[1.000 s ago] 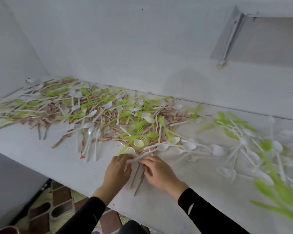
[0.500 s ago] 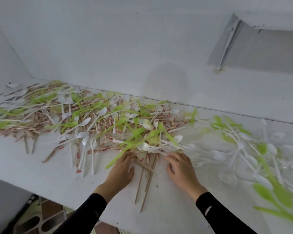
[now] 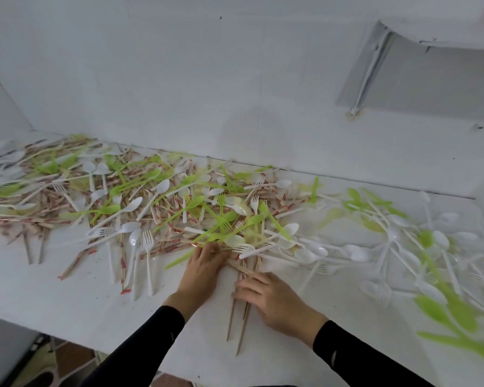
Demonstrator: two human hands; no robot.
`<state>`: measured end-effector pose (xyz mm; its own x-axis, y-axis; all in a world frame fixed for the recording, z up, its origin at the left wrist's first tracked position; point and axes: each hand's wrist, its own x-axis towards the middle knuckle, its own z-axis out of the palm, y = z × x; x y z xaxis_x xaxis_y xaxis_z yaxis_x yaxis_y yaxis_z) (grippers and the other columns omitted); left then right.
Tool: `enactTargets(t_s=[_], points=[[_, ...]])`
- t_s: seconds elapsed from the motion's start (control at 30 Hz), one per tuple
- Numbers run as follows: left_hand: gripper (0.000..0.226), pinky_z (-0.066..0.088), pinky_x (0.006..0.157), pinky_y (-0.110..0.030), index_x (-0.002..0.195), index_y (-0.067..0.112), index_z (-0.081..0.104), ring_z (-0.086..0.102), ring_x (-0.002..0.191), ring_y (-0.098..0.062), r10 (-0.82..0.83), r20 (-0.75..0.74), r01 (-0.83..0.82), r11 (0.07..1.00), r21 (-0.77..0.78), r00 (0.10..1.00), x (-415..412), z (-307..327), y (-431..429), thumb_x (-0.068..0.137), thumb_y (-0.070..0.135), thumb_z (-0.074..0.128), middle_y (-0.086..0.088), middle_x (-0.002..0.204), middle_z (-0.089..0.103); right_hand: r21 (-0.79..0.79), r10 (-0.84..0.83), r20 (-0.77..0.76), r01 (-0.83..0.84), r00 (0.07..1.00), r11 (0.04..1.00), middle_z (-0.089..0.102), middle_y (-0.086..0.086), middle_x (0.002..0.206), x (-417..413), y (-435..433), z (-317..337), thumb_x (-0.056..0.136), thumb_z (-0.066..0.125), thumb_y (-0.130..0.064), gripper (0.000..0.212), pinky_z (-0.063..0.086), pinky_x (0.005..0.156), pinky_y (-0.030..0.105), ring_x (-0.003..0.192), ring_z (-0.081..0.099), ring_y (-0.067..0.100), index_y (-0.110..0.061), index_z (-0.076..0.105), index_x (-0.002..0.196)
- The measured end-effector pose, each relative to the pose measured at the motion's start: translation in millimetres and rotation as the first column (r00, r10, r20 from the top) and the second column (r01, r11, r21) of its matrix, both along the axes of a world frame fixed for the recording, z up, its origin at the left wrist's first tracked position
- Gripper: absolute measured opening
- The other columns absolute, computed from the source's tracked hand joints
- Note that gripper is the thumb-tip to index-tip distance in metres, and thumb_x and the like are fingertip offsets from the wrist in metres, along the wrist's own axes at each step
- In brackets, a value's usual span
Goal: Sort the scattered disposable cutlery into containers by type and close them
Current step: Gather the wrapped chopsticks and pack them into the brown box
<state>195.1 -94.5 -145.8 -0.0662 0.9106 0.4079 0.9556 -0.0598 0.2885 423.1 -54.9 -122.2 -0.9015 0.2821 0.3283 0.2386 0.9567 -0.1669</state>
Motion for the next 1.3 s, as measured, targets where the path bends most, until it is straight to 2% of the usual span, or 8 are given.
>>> enactTargets(t_s=[0.17, 0.37, 0.53, 0.7, 0.9, 1.0, 1.17, 1.3], points=[[0.033, 0.055, 0.075, -0.043, 0.098, 0.024, 0.070, 0.042, 0.094, -0.024, 0.114, -0.061, -0.110, 0.992, 0.060, 0.992, 4.4, 4.7, -0.9, 0.089, 0.040, 0.043, -0.001, 0.114, 0.045, 0.133, 0.045, 0.100, -0.058, 0.994, 0.989, 0.062, -0.011, 0.128, -7.4, 5.4, 2.1, 0.086, 0.040, -0.015, 0.047, 0.045, 0.084, 0.023, 0.106, 0.056, 0.012, -0.032, 0.065, 0.121], [0.029, 0.047, 0.083, -0.044, 0.093, 0.023, 0.067, 0.042, 0.099, -0.024, 0.102, 0.027, -0.104, 0.990, 0.090, 0.994, 0.5, 1.2, -3.5, 0.089, 0.043, 0.045, 0.002, 0.113, 0.044, 0.215, 0.044, 0.090, -0.062, 0.995, 0.975, 0.059, -0.004, 0.103, -13.7, 19.0, 7.4, 0.079, 0.042, -0.015, 0.045, 0.041, 0.081, 0.026, 0.099, 0.051, 0.016, -0.028, 0.066, 0.114], [0.029, 0.034, 0.089, -0.035, 0.099, 0.019, 0.066, 0.045, 0.099, -0.025, 0.105, 0.090, -0.121, 0.975, 0.185, 0.990, -3.2, 3.4, -7.5, 0.094, 0.039, 0.045, 0.000, 0.112, 0.051, 0.256, 0.088, 0.027, -0.092, 0.996, 0.962, 0.057, -0.003, 0.106, -11.5, 23.2, 7.0, 0.092, 0.058, -0.018, 0.009, 0.047, 0.082, 0.030, 0.098, 0.053, 0.018, -0.024, 0.063, 0.096], [0.025, 0.033, 0.088, -0.029, 0.100, 0.023, 0.062, 0.053, 0.098, -0.016, 0.084, 0.201, -0.132, 0.962, 0.239, 0.976, -4.5, 9.3, -6.9, 0.097, 0.040, 0.045, 0.006, 0.103, 0.066, 0.270, 0.089, -0.013, -0.083, 0.996, 0.959, 0.063, -0.003, 0.118, -16.2, 29.3, 10.3, 0.092, 0.058, -0.019, 0.010, 0.044, 0.093, 0.029, 0.112, 0.055, 0.017, -0.023, 0.064, 0.098], [0.022, 0.041, 0.082, -0.018, 0.107, 0.025, 0.055, 0.054, 0.089, -0.009, -0.036, 0.395, -0.077, 0.961, 0.267, 0.918, -13.6, 28.5, -9.1, 0.102, 0.042, 0.042, 0.006, 0.097, 0.063, -0.023, -0.056, -0.203, 0.052, 0.978, 0.998, 0.063, -0.003, 0.104, -25.7, 47.0, 47.4, 0.098, 0.046, -0.020, 0.013, 0.044, 0.093, 0.029, 0.103, 0.058, 0.015, -0.019, 0.055, 0.107], [0.010, 0.042, 0.074, -0.008, 0.103, 0.015, 0.057, 0.059, 0.084, 0.000, -0.001, 0.611, -0.207, 0.941, 0.269, 0.791, -14.2, 62.2, 1.0, 0.100, 0.021, 0.050, 0.009, 0.091, 0.065, -0.235, -0.204, -0.358, 0.124, 0.911, 0.964, 0.063, -0.005, 0.100, -33.4, 62.2, 69.9, 0.100, 0.042, -0.024, 0.018, 0.048, 0.083, 0.027, 0.093, 0.060, 0.013, -0.019, 0.055, 0.111], [0.007, 0.045, 0.074, -0.010, 0.098, 0.009, 0.052, 0.060, 0.087, 0.002, -0.030, 0.736, -0.312, 0.893, 0.323, 0.676, -4.4, 94.8, 18.1, 0.099, 0.004, 0.048, 0.008, 0.094, 0.062, -0.539, -0.417, -0.523, 0.090, 0.744, 0.837, 0.063, -0.001, 0.087, -52.3, 76.2, 102.6, 0.103, 0.038, -0.021, 0.020, 0.050, 0.076, 0.024, 0.084, 0.063, 0.014, -0.016, 0.055, 0.112], [0.007, 0.052, 0.079, -0.027, 0.105, 0.011, 0.051, 0.063, 0.091, -0.013, -0.039, 0.735, -0.260, 0.921, 0.289, 0.677, 2.8, 79.4, 24.6, 0.099, 0.006, 0.050, 0.001, 0.094, 0.062, -0.600, -0.364, -0.455, 0.022, 0.813, 0.800, 0.063, -0.004, 0.086, -59.7, 69.7, 99.8, 0.105, 0.037, -0.027, 0.022, 0.052, 0.076, 0.024, 0.082, 0.064, 0.011, -0.012, 0.052, 0.112]])
